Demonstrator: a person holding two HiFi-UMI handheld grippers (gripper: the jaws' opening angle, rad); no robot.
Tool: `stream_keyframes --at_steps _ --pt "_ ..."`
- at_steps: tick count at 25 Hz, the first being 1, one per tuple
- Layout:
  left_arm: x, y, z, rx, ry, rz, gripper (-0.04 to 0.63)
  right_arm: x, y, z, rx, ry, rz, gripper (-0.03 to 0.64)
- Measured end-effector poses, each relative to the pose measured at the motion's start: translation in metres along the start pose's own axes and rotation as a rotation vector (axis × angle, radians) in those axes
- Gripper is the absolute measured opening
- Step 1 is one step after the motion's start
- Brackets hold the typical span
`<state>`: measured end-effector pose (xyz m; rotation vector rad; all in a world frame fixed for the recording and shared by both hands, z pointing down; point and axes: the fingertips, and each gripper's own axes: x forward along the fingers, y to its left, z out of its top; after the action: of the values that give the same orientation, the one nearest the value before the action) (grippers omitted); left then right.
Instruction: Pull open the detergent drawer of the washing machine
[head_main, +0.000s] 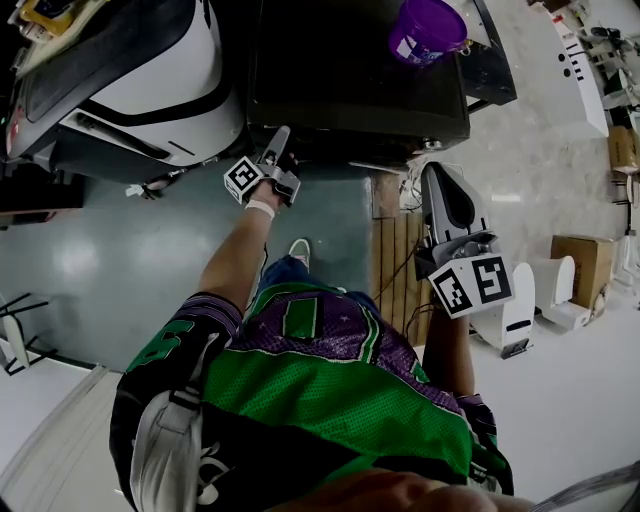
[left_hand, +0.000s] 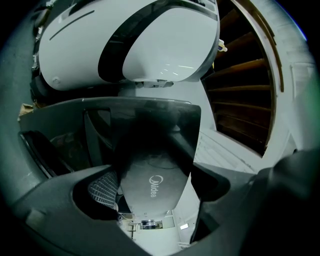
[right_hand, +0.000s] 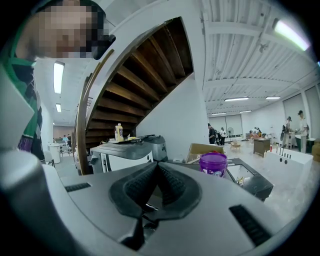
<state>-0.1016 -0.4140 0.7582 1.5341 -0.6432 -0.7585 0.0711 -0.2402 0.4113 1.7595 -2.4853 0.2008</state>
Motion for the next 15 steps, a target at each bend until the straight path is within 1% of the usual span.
stream_keyframes --at_steps 3,9,15 --pt "-0.0009 -0.0007 -0.0005 -0.004 -0.006 0.014 0.428 -0.0001 0.0016 -0.0023 0.006 0.001 0.002 0.002" --pt "0.0032 0.0028 -0.0001 -0.009 -0.013 0.078 0.434 0.0004 0.0063 -0.0031 0.01 -0.004 0.006 0.002" --pt "0.004 0.0032 -0.0005 -0.012 -0.006 0.081 0.434 0.0027 0.0096 -0.0012 0.013 -0.007 0.002 0.002"
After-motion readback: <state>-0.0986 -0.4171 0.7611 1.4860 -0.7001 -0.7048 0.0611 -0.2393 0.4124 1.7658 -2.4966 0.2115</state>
